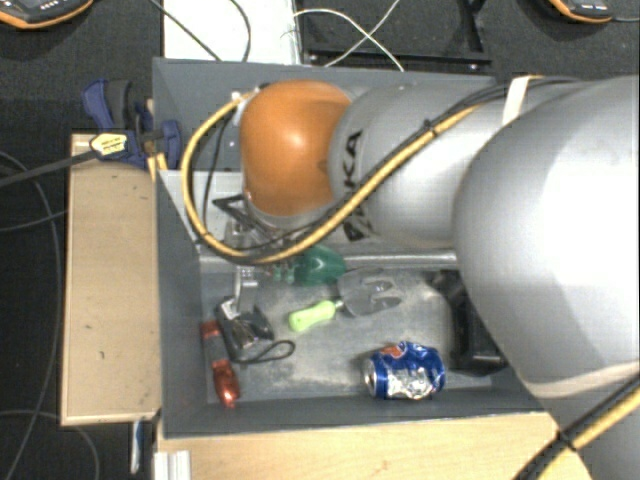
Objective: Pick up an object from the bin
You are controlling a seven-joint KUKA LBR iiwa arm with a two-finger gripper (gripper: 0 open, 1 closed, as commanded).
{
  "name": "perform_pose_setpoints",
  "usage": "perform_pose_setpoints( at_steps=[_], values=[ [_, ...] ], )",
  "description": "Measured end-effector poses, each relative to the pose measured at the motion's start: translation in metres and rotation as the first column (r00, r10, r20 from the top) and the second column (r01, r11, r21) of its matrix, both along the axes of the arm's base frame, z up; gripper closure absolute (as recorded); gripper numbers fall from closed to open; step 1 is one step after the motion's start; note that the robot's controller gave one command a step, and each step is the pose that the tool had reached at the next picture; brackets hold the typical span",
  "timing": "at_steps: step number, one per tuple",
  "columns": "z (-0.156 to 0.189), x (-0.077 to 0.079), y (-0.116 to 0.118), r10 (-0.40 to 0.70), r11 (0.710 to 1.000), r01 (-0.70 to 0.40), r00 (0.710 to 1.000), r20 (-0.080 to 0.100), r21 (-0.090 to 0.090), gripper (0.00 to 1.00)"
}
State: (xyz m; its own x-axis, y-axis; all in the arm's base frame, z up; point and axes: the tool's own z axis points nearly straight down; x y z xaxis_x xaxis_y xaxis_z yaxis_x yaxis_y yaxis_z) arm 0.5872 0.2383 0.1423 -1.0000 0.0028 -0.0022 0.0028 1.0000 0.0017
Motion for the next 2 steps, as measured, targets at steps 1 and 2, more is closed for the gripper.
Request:
perform_pose_setpoints(
  at_steps=[1, 2],
  values=[
    [-0.048, -0.011, 0.004, 0.316, 0.949, -0.316, 0.949, -0.006, 0.000, 0.00],
    [-0.066, -0.028, 0.006, -0.056, 0.998, 0.056, 0.998, -0.004, -0.007, 0.00]
  ],
)
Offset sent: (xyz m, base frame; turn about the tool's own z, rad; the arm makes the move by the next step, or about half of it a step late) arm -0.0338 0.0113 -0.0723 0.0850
